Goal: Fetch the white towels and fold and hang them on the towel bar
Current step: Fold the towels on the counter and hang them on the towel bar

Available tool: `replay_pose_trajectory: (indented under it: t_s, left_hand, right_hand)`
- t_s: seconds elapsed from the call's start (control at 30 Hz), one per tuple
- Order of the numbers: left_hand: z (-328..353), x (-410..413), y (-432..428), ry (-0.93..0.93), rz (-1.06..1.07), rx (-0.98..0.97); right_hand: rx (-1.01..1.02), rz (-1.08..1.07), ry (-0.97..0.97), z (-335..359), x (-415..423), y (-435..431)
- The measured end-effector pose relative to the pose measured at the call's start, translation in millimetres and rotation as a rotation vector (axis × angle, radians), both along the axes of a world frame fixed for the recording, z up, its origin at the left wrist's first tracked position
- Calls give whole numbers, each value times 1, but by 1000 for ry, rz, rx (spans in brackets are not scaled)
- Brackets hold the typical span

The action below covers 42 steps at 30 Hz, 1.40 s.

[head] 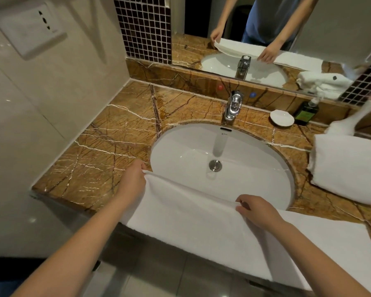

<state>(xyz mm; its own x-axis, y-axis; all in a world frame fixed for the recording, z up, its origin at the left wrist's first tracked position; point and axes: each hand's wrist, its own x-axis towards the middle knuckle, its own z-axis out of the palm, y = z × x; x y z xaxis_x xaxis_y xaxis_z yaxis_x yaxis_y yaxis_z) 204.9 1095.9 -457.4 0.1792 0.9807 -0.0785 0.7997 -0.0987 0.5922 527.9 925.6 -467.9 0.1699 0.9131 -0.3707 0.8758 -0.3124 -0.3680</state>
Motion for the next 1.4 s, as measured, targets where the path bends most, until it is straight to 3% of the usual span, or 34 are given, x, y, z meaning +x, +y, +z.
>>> replay_pose_trajectory:
  t_s: [0.23,0.37,0.57,0.67,0.9,1.03,1.2,1.4]
  left_hand:
    - [-5,0,-7,304,-109,151]
    - [-2,9,-25,336,-25,222]
    - [12,62,-88,-33,289,38]
    - [16,88,-127,-96,394,-77]
    - [25,134,-213,-195,866,-256]
    - [30,159,-256,-525,1151,-363]
    - [15,181,-277,-884,1237,-431]
    - [16,178,-272,-1085,1223,-590]
  right_hand:
    - [-53,-25,-5,0,-1,4]
    - [-71,-16,4,8,-1,6]
    - [-183,78,25,27,2,20]
    - [-236,159,-2,33,7,30]
    - [-269,311,-43,44,9,38]
    - [-255,373,-8,46,11,34]
    - [-244,379,51,43,12,34]
    - [-245,414,-6,43,10,36]
